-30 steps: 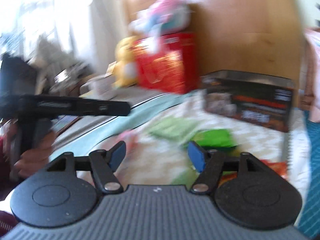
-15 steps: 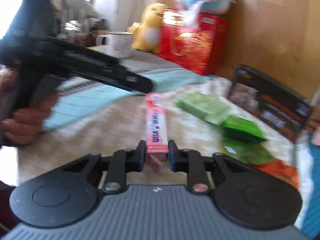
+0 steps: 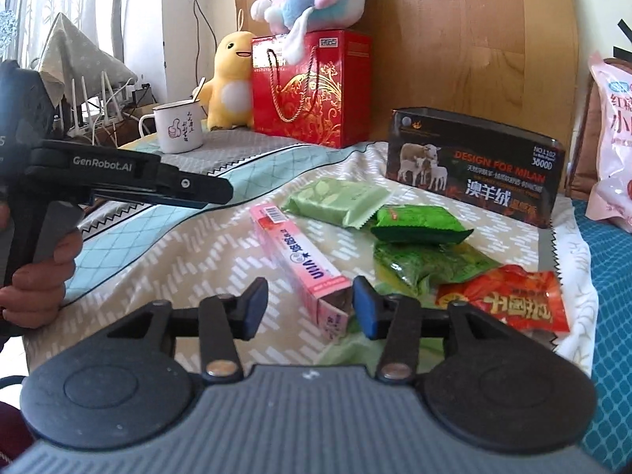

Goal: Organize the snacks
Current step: 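Position the right tool fingers around the pink VITA stick box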

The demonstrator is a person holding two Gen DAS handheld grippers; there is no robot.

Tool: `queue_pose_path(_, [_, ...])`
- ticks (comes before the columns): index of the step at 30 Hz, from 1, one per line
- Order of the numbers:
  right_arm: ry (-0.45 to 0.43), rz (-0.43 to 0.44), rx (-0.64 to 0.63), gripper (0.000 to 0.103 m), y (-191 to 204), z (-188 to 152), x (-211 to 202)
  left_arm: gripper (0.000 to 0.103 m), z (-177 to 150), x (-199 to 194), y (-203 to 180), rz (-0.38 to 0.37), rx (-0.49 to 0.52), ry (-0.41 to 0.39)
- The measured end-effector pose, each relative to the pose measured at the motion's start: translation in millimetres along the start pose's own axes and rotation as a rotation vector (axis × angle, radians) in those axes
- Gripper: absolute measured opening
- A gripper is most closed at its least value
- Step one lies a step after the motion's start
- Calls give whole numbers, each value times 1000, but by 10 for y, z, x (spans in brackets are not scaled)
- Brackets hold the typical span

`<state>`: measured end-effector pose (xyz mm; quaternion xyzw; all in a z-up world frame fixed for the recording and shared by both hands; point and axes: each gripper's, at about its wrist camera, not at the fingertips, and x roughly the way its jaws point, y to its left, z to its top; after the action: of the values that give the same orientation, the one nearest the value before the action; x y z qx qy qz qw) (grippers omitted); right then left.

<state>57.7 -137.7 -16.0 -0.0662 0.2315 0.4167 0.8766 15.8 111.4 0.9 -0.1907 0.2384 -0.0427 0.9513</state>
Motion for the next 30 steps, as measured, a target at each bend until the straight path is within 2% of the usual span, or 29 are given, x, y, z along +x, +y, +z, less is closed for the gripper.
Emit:
queue_pose_path(11, [-2,40,47,52,-81,0,-20,55,1,25,0,9,-2,6])
queue_pose_path(30, [-2,45,55,53,-77,-1,-28,55,2,38,-18,10,24,3])
